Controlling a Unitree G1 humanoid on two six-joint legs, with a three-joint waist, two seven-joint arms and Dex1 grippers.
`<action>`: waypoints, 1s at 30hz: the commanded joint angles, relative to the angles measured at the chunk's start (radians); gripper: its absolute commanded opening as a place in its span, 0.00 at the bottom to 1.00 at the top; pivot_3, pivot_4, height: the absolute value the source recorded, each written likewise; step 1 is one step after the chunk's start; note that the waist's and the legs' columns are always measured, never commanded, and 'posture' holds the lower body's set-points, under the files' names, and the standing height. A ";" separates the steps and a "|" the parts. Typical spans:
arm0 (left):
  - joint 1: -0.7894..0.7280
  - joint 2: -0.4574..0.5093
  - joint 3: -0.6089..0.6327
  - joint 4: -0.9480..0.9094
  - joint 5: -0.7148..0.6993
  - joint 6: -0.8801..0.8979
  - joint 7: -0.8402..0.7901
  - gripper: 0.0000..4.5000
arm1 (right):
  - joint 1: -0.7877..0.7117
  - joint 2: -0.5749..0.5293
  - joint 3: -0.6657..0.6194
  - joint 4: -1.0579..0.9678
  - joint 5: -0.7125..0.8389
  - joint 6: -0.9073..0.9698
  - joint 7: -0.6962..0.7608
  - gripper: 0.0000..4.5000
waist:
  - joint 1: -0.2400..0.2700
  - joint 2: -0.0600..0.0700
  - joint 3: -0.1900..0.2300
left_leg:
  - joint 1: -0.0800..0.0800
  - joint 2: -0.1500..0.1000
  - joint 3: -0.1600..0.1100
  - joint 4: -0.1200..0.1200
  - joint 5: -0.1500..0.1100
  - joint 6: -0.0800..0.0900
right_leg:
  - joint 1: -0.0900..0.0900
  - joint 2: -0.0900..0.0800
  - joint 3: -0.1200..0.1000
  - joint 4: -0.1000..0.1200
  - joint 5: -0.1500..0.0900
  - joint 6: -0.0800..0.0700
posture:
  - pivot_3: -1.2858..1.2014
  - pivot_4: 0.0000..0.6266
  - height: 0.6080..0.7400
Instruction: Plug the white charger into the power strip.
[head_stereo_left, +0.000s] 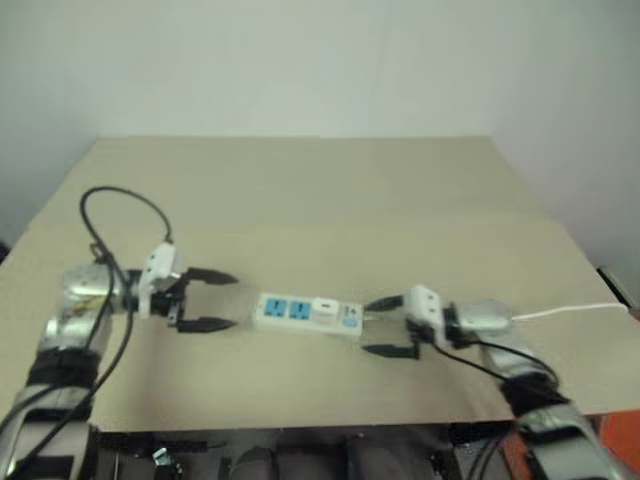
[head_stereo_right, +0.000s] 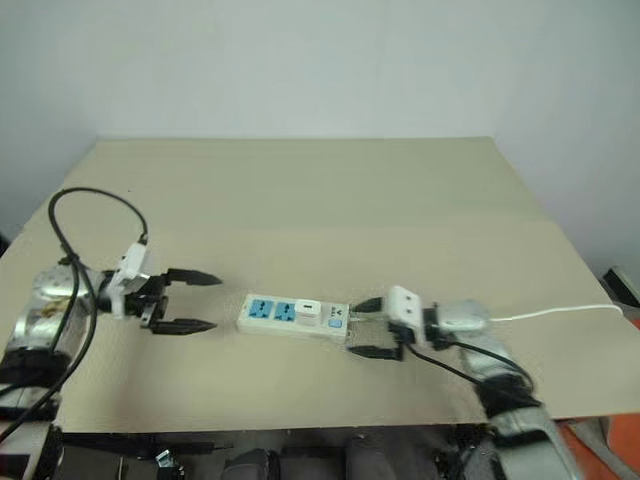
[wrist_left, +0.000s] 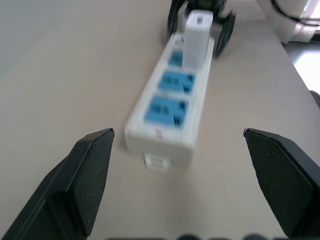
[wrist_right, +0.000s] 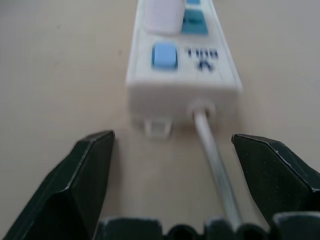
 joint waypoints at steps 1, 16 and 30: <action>0.067 0.051 0.082 -0.097 -0.034 0.015 0.032 1.00 | 0.063 -0.125 -0.142 -0.180 0.113 0.053 0.027 0.99 | 0.004 0.000 0.002 | -0.001 0.000 0.000 -0.001 0.000 0.000 | -0.001 -0.001 -0.001 0.000 -0.001 0.000 | 0.52 0.24 1.00; 0.223 0.055 0.164 -0.250 -0.053 0.049 0.173 1.00 | 0.273 -0.272 -0.287 -0.356 0.175 0.159 -0.045 0.99 | 0.011 -0.001 0.003 | 0.001 -0.003 0.001 -0.013 0.000 0.000 | 0.000 -0.005 -0.002 -0.008 -0.002 0.000 | 0.52 0.24 1.00; 0.518 0.025 0.312 -0.535 -0.111 0.100 0.343 1.00 | 0.150 -0.304 -0.237 -0.252 0.176 0.178 0.056 0.99 | 0.006 -0.002 0.004 | 0.004 -0.001 0.002 -0.013 0.000 0.000 | 0.002 -0.006 -0.003 -0.007 -0.002 0.000 | 0.52 0.24 1.00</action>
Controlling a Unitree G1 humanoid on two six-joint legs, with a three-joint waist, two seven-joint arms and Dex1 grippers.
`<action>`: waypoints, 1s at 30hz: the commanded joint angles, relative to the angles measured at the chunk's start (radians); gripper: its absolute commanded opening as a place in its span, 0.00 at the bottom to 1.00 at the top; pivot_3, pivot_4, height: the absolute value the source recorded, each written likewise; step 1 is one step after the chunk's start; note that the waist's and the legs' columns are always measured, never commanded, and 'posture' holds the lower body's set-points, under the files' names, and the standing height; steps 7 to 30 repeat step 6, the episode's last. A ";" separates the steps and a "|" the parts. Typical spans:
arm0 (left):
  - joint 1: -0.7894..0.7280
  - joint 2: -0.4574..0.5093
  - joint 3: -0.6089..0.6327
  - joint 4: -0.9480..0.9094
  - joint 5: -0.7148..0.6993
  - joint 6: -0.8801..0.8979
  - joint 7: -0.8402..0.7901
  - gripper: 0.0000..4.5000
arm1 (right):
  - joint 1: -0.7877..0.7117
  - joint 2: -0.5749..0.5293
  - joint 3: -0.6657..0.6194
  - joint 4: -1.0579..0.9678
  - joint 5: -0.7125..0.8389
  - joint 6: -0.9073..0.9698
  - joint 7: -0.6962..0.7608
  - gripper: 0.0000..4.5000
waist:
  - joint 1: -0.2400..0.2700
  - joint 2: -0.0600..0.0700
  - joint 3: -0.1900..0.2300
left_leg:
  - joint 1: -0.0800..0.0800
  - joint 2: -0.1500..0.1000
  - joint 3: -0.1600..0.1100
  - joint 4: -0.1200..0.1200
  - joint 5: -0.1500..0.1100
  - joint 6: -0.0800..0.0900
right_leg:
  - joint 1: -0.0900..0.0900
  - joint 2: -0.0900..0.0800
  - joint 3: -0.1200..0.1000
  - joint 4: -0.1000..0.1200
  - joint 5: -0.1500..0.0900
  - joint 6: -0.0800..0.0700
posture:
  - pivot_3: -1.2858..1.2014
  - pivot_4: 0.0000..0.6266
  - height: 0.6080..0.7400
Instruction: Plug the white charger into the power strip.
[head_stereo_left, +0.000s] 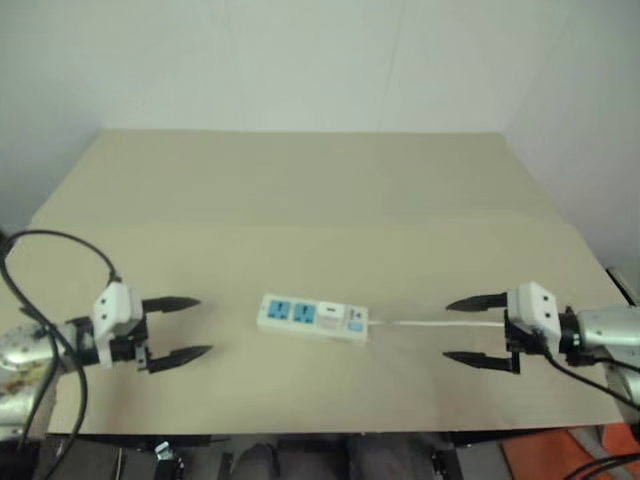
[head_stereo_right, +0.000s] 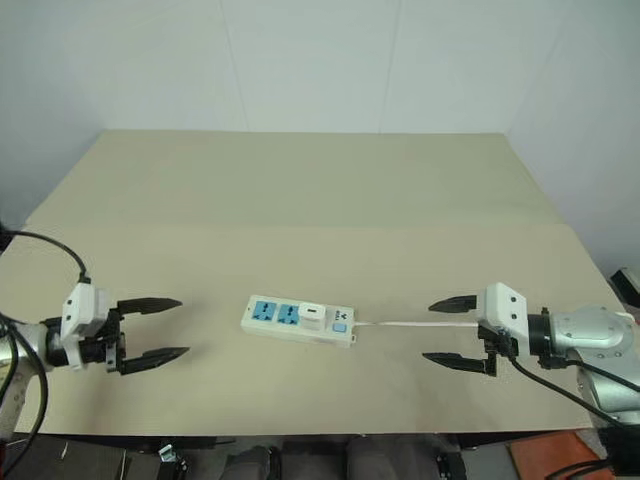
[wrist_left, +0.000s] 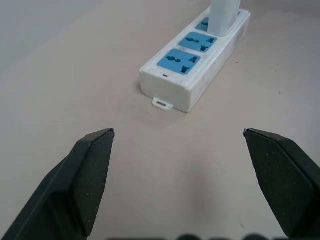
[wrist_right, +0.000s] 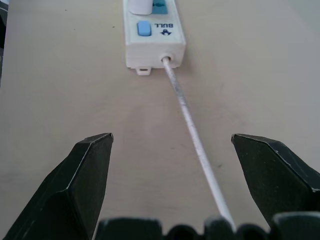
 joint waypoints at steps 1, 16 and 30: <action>0.034 0.000 0.058 -0.084 -0.035 0.017 0.038 1.00 | -0.055 -0.020 -0.001 0.035 0.007 -0.006 0.036 0.99 | 0.000 0.000 0.000 | 0.000 0.000 0.000 0.000 0.000 0.000 | 0.001 0.000 0.000 0.000 0.000 0.000 | 0.52 0.24 1.00; 0.107 -0.015 0.095 -0.152 -0.039 0.023 0.089 1.00 | -0.105 -0.005 0.047 0.085 -0.018 -0.021 0.065 0.99 | 0.003 0.000 0.000 | 0.002 0.000 0.001 0.000 0.000 0.000 | 0.002 0.000 -0.001 0.000 0.000 -0.001 | 0.52 0.24 1.00; 0.107 -0.015 0.095 -0.152 -0.039 0.023 0.089 1.00 | -0.105 -0.005 0.047 0.085 -0.018 -0.021 0.065 0.99 | 0.003 0.000 0.000 | 0.002 0.000 0.001 0.000 0.000 0.000 | 0.002 0.000 -0.001 0.000 0.000 -0.001 | 0.52 0.24 1.00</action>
